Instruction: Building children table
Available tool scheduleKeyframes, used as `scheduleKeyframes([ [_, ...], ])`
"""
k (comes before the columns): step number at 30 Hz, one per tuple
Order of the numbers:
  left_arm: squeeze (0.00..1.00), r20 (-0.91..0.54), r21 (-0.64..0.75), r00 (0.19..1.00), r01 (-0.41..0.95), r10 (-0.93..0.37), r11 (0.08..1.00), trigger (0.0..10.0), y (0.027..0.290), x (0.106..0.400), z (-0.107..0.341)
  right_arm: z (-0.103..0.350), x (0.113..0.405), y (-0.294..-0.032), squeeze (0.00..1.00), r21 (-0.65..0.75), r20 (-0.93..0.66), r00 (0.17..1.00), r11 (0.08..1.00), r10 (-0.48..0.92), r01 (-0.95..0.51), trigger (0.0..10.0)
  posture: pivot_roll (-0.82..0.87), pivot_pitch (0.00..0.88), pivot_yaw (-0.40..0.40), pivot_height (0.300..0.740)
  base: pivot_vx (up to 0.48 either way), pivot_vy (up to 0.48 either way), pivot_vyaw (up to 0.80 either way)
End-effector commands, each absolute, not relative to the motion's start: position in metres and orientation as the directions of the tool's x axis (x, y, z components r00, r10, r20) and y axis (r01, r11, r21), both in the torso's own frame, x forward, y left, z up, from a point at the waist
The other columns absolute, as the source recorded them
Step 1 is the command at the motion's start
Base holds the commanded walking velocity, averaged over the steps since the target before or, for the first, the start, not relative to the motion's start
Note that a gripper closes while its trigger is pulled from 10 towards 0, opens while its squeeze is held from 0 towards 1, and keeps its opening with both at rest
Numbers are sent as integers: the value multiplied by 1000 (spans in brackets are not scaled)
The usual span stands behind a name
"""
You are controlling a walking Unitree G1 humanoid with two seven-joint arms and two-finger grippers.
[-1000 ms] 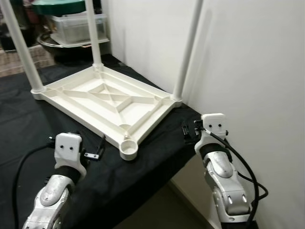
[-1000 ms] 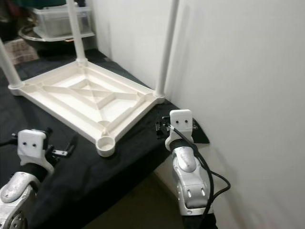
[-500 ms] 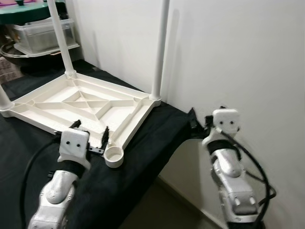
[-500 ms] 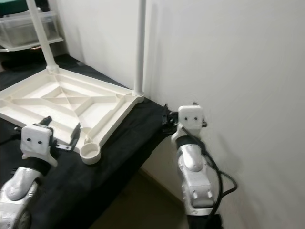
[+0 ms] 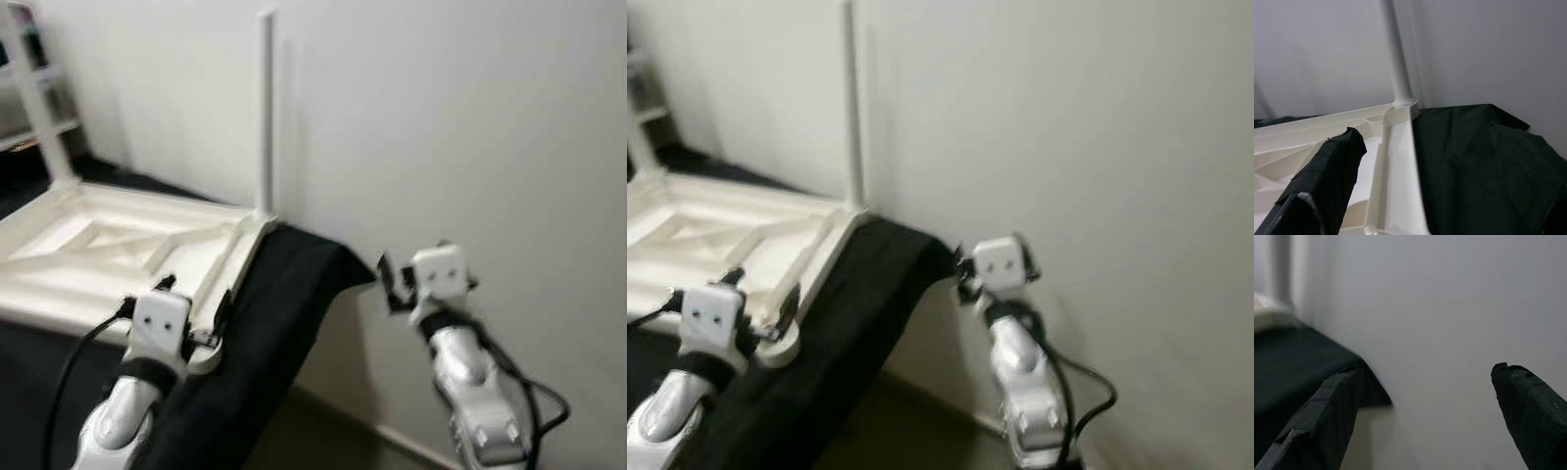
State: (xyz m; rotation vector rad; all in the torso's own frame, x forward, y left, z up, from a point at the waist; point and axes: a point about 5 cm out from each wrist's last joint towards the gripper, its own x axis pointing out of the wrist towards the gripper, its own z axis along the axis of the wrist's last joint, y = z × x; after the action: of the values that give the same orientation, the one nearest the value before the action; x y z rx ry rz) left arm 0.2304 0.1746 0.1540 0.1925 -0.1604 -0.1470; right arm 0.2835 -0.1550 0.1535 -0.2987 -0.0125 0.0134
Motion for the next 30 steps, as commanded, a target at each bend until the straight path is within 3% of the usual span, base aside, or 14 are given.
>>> scheduleKeyframes([
  [1,0,141,216,976,133,-166,967,10000,172,230,153,154,281,-159,0,-321,-4,1000,947,18,-18,10000,-32,0,-39,740,0,0,-800],
  [10,0,123,254,979,126,-162,959,10000,175,226,148,137,258,-154,0,-354,-148,982,921,116,-162,10000,-39,0,-44,740,0,0,-793],
  [15,0,116,247,985,97,-129,964,10000,179,223,146,133,241,-155,0,-333,-215,974,931,76,-146,10000,-50,0,-44,740,0,0,0],
  [23,0,88,273,983,134,-163,953,10000,173,221,140,134,249,-159,0,-332,-192,981,939,26,-90,10000,-49,0,-29,740,0,0,0],
  [30,0,93,270,980,148,-179,952,10000,174,227,142,142,259,-153,0,-321,-173,984,943,35,-90,10000,-46,0,-27,740,0,-412,-800],
])
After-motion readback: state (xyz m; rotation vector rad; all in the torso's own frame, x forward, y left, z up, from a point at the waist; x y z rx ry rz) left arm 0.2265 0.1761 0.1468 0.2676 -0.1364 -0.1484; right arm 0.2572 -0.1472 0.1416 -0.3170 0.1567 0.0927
